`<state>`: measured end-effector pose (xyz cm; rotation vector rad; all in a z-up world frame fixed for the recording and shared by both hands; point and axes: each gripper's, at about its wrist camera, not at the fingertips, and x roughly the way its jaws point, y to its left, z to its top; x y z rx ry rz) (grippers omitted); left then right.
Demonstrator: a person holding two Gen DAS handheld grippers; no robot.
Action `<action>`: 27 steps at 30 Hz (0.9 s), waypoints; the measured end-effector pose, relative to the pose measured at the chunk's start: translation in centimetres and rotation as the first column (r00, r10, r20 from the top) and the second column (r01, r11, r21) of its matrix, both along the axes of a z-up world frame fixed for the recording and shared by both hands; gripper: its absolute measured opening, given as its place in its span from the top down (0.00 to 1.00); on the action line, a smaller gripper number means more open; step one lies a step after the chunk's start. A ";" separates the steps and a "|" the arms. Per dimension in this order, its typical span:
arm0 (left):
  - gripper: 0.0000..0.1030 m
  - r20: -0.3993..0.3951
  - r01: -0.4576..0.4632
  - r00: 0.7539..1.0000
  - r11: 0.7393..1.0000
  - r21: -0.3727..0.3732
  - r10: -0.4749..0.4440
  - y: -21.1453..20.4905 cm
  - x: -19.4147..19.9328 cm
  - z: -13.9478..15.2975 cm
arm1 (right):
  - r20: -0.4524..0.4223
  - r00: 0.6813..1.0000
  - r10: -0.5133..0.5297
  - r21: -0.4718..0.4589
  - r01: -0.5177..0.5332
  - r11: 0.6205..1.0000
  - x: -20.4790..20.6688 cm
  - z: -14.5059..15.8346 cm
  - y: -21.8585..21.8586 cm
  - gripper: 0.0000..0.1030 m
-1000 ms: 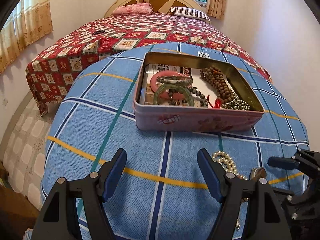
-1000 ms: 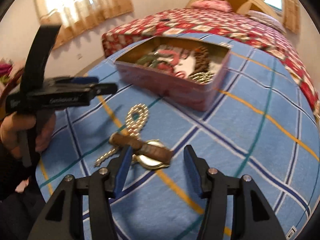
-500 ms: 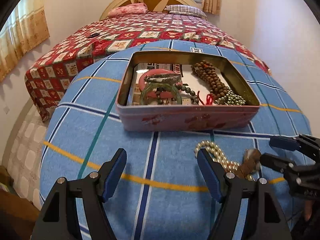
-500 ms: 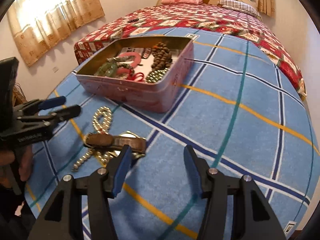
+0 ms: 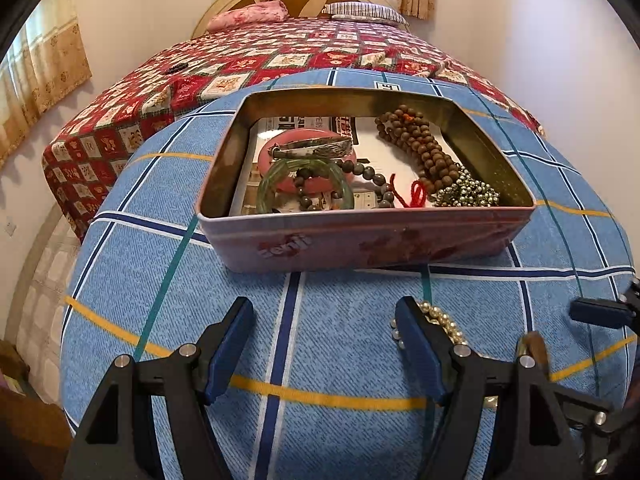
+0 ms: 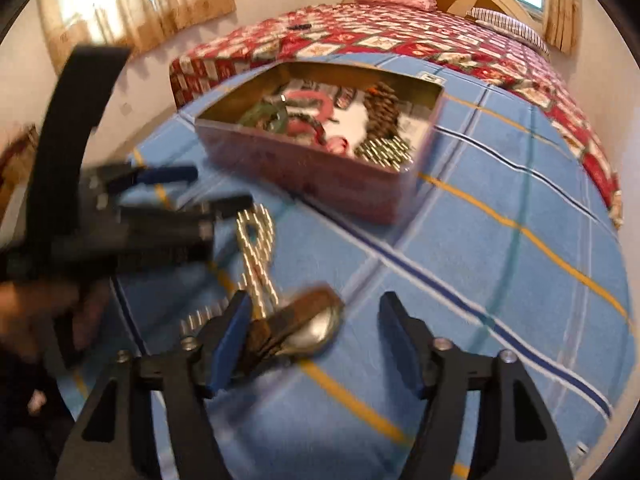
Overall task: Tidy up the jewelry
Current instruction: 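Grasp the pearl necklace with the left tool while the right tool grasps the brown-strap watch, then carry the pearl necklace with the left tool while the right tool carries the watch into the tin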
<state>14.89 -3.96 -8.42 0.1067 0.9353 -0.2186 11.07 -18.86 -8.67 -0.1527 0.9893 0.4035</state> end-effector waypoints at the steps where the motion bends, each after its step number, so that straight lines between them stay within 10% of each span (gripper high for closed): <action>1: 0.28 -0.004 -0.003 1.000 1.000 -0.006 0.003 0.0 0.0 0.0 | -0.006 1.000 -0.001 -0.031 0.000 1.000 -0.5 -0.2 -0.5 0.32; 10: 0.28 0.003 -0.014 1.000 0.995 -0.100 0.015 -0.6 -2.3 2.2 | -0.006 1.000 -0.012 -0.004 0.012 1.000 -0.5 -1.1 -1.0 0.39; 13: 0.28 -0.022 -0.010 1.000 0.996 -0.093 0.008 -1.3 -2.1 1.4 | 0.018 1.000 0.014 -0.007 -0.014 1.000 -0.7 -1.1 -0.6 0.65; 23: 0.30 -0.059 0.045 0.997 0.998 -0.054 -0.048 -4.1 -2.5 -0.2 | 0.080 0.995 -0.061 0.027 0.059 0.998 -1.2 0.1 -2.9 0.77; 27: 0.70 -0.039 0.081 0.996 0.996 -0.034 -0.082 -4.4 -2.9 0.1 | 0.076 0.996 -0.055 0.028 0.053 0.998 -0.9 -0.1 -2.8 0.78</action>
